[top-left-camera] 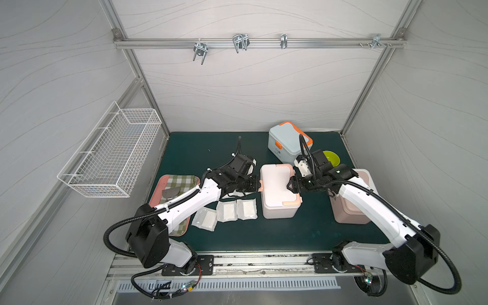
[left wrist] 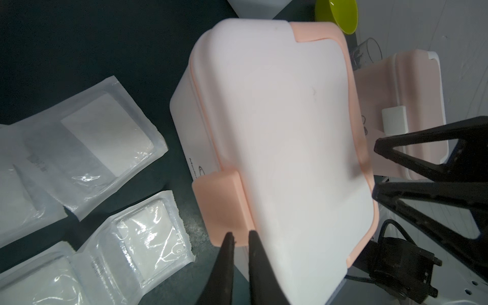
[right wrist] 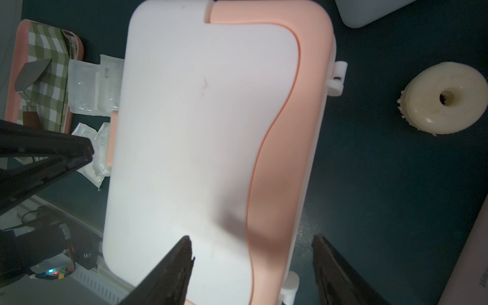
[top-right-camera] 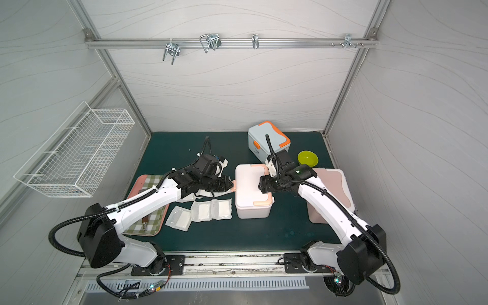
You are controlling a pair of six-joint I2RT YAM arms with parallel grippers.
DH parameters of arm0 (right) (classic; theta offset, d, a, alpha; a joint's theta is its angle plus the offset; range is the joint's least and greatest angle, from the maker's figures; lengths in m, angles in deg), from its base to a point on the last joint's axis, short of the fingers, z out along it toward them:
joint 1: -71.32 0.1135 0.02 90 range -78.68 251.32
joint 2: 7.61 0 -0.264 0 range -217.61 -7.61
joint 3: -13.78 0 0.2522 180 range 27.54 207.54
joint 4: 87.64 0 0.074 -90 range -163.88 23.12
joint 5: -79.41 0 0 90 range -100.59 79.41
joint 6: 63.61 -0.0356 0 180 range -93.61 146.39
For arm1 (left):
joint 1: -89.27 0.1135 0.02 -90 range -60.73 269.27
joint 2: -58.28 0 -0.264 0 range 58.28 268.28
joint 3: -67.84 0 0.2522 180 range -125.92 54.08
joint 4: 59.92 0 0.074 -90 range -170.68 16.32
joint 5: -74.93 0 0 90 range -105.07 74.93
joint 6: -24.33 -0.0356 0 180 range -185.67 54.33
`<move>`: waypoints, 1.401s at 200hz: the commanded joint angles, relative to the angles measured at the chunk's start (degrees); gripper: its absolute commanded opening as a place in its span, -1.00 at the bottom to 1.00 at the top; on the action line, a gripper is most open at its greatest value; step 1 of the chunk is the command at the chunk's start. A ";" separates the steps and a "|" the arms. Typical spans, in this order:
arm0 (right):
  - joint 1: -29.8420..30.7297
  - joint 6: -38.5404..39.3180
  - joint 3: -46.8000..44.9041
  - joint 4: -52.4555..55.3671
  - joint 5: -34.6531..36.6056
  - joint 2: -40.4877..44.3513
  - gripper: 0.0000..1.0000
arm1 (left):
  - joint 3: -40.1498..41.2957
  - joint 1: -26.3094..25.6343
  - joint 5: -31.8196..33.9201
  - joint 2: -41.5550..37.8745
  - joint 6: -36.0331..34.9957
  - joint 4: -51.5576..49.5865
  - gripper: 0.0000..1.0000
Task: Open first aid kits and take out gauze
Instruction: Fasten the fastener of the first aid kit.
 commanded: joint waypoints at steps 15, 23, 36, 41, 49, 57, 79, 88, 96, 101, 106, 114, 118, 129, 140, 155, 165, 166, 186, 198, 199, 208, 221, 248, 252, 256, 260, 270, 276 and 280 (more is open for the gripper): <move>-0.57 0.86 -0.81 0.71 -0.75 1.42 0.48 | -2.66 -0.22 1.28 2.13 -1.40 0.46 -0.75; -0.61 0.95 -0.85 0.71 -0.73 1.41 0.49 | -2.66 -0.25 1.26 2.77 -1.40 0.86 -0.76; -0.72 0.86 -1.02 0.58 -0.92 1.53 0.49 | -2.69 -0.25 1.05 3.99 -1.33 1.35 -0.77; -0.68 0.87 -1.03 0.54 -0.94 1.53 0.49 | -2.81 -0.20 0.86 4.44 -1.31 1.45 -0.78; -0.75 0.86 -1.12 0.70 -0.93 1.54 0.49 | -2.74 -0.22 0.54 4.99 -1.16 1.92 -0.79; -0.70 0.82 -1.32 0.69 -0.94 1.65 0.49 | -2.70 -0.20 0.09 5.47 -1.01 2.20 -0.80; -0.81 0.87 -1.63 0.65 -1.09 1.96 0.49 | -2.48 -0.23 -0.40 5.85 -0.61 2.90 -0.82; -0.90 0.91 -1.76 0.70 -1.12 2.01 0.49 | -2.47 -0.25 -0.46 5.65 -0.52 2.82 -0.82; -0.99 0.89 -1.73 0.76 -1.12 2.13 0.50 | -2.40 -0.22 -0.39 5.21 -0.52 2.72 -0.82; -1.06 0.89 -1.73 0.74 -1.08 2.22 0.49 | -2.31 -0.25 -0.23 4.82 -0.44 2.59 -0.81; -1.20 0.86 -1.73 0.70 -1.10 2.28 0.50 | -2.26 -0.23 -0.10 4.45 -0.39 2.45 -0.80; -1.44 0.77 -1.73 0.57 -1.01 2.57 0.53 | -2.14 -0.25 0.02 3.67 -0.11 2.16 -0.76; -1.63 0.71 -1.82 0.49 -0.91 2.79 0.55 | -2.06 -0.20 0.12 3.31 -0.08 2.02 -0.73; -2.43 0.69 -2.11 0.22 -1.21 3.58 0.59 | -1.81 -0.11 0.45 2.17 0.14 1.71 -0.59; -3.91 0.52 -2.81 -0.48 -2.88 4.56 0.68 | -1.10 -0.15 0.51 0.86 0.58 2.00 -0.23; -6.34 -0.09 -4.41 -2.18 -6.29 5.84 0.82 | 0.62 -0.05 -0.96 -0.57 1.33 4.82 0.21; -8.14 -0.34 -5.58 -3.54 -8.84 6.57 0.84 | 1.85 0.17 -2.84 -0.82 2.03 7.33 0.43; -8.32 -0.40 -5.68 -3.66 -9.13 6.57 0.84 | 1.93 0.22 -3.11 -0.78 2.08 7.50 0.44; -11.03 -0.95 -7.92 -6.21 -14.06 6.93 0.84 | 2.92 1.17 -7.41 0.46 3.68 10.82 0.53; -12.05 -1.24 -9.15 -7.66 -16.68 6.96 0.84 | 2.92 1.54 -8.90 1.46 4.16 11.87 0.53; -12.16 -1.24 -9.26 -7.74 -16.92 6.94 0.84 | 2.90 1.57 -9.00 1.55 4.19 11.97 0.53; -12.68 -1.46 -10.00 -8.50 -18.47 6.76 0.83 | 2.83 1.53 -9.46 2.20 4.52 12.60 0.53; -13.00 -1.68 -10.75 -9.41 -19.73 6.49 0.82 | 2.83 1.60 -10.24 3.01 4.91 13.89 0.53; -13.13 -2.57 -11.81 -10.73 -21.23 5.94 0.77 | 2.97 1.60 -12.06 4.57 6.31 16.39 0.52; -13.15 -2.69 -11.98 -11.02 -21.61 5.85 0.76 | 2.97 1.61 -12.19 4.76 6.48 16.81 0.52; -13.13 -2.94 -12.16 -11.41 -22.14 5.68 0.76 | 2.97 1.65 -12.40 4.95 6.71 17.20 0.52; -13.15 -3.04 -12.31 -11.77 -22.76 5.61 0.75 | 3.00 1.65 -12.63 5.15 6.92 17.59 0.52; -13.07 -3.60 -12.62 -12.80 -24.50 5.16 0.74 | 3.05 1.65 -13.19 5.56 7.51 18.59 0.52; -13.14 -3.91 -12.80 -13.36 -25.51 4.86 0.74 | 2.98 1.63 -13.42 5.80 7.76 19.06 0.51; -13.08 -4.08 -12.89 -13.66 -26.00 4.66 0.74 | 2.92 1.60 -13.58 5.97 7.99 19.46 0.51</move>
